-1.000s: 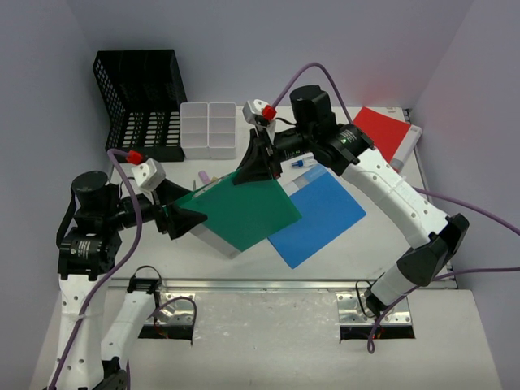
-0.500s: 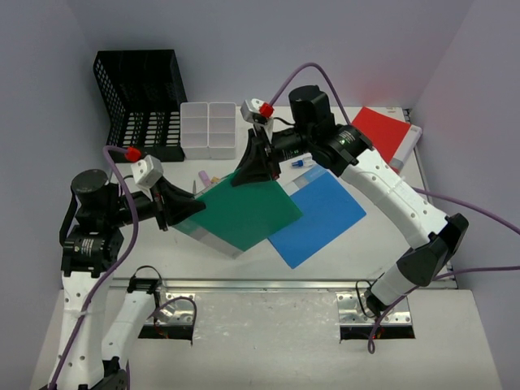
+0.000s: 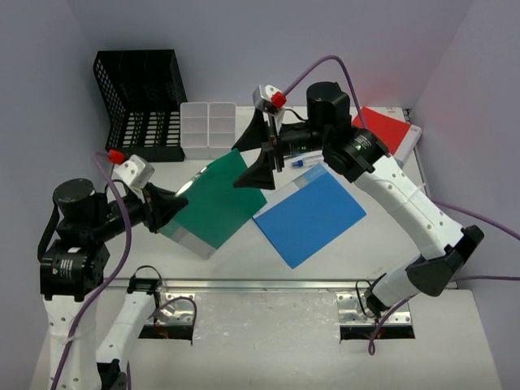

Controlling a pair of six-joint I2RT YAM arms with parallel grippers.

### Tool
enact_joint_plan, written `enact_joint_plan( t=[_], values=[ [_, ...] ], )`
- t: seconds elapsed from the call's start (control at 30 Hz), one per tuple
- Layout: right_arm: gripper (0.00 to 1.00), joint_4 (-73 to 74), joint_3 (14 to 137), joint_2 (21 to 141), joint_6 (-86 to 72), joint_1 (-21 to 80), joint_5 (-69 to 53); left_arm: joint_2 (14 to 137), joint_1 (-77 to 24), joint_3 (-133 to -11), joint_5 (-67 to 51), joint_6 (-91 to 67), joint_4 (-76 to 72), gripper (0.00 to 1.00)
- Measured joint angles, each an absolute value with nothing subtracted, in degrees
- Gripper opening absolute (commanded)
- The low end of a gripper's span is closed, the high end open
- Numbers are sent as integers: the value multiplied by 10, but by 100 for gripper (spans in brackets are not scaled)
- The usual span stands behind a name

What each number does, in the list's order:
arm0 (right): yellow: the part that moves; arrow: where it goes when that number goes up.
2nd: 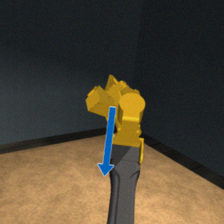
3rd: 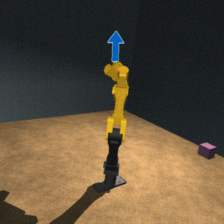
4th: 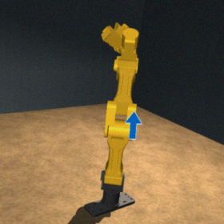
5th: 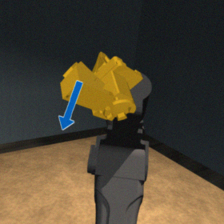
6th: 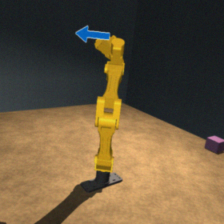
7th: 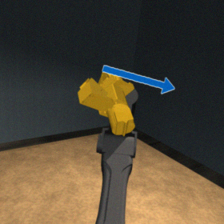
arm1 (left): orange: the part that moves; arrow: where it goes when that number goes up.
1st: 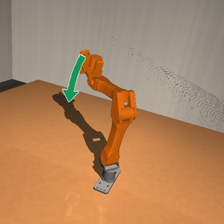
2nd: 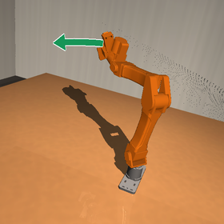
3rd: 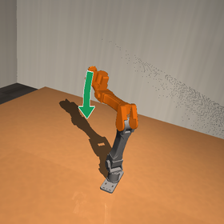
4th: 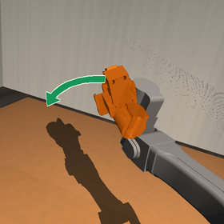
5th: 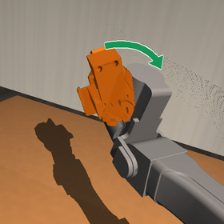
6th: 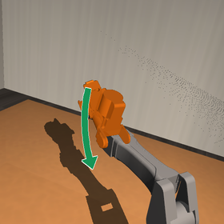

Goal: Organize the desk

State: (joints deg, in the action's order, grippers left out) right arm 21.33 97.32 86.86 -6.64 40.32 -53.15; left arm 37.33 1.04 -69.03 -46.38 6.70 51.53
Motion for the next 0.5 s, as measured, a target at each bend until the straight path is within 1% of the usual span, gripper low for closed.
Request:
enact_joint_plan(
  t=[0.17,0.3,0.5],
  values=[
    [99,211,958,831,-54,402,-489,352,10,-733,-330,65,545,0],
    [99,214,933,797,-36,396,-467,358,10,-781,-205,61,549,0],
    [99,226,888,758,11,387,-435,412,0,-870,-16,70,548,0]
  ],
)
